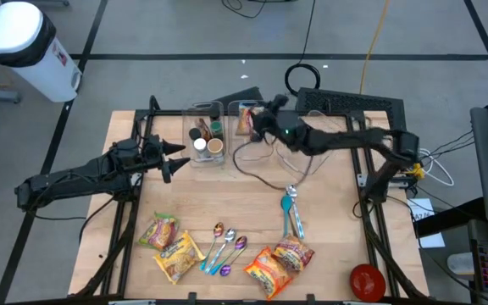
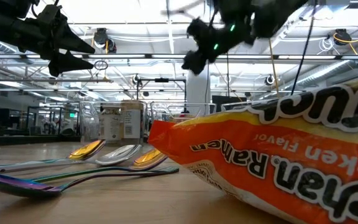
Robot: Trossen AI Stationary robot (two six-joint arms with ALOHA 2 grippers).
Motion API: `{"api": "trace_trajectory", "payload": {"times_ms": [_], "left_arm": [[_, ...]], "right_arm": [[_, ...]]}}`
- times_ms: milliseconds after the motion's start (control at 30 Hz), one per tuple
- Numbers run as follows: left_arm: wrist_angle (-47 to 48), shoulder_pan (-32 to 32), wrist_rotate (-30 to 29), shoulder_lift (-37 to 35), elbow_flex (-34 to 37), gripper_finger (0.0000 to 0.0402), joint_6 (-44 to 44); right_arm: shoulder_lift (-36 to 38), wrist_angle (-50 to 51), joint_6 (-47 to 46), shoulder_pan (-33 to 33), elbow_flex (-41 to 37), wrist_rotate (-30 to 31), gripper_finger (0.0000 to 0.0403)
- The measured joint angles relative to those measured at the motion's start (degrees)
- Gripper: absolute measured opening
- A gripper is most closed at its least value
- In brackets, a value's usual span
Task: Pick & Place Food Item
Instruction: Put the green noodle pack into the middle transparent bin
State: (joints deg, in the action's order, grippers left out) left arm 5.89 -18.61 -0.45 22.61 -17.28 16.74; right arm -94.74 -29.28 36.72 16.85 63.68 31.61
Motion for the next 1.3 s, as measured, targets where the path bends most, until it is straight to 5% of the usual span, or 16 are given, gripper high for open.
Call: {"api": "trace_trajectory", "payload": {"times_ms": [100,233,367,533,933,1300], "left_arm": [[0.0,0.0,0.0,0.0,0.0,0.0295,0.0],[0.0,0.0,0.0,0.0,0.0,0.0287,0.0],[0.0,0.0,0.0,0.0,0.0,0.0279,0.0],[0.0,0.0,0.0,0.0,0.0,0.0274,0.0],[-4.1,0.0,0.1,0.0,0.0,0.0294,0.0],[-6.1,0.0,1.6,0.3,0.0,0.0274,14.0]], "right_arm": [[6.6,16.4,-10.5,-5.5,0.0,0.0,0.0202],[14.0,27.3,-24.2,-11.0,-3.3,-15.4,0.0200],[21.0,24.3,-31.1,-14.8,-11.5,-31.1,0.0202],[30.4,9.5,-36.8,-18.2,-25.1,-39.1,0.0202],[48.6,-13.4,-50.2,-22.4,-48.4,-39.2,0.0197],[51.1,-18.2,-55.1,-23.0,-54.2,-37.0,0.0196]]}}
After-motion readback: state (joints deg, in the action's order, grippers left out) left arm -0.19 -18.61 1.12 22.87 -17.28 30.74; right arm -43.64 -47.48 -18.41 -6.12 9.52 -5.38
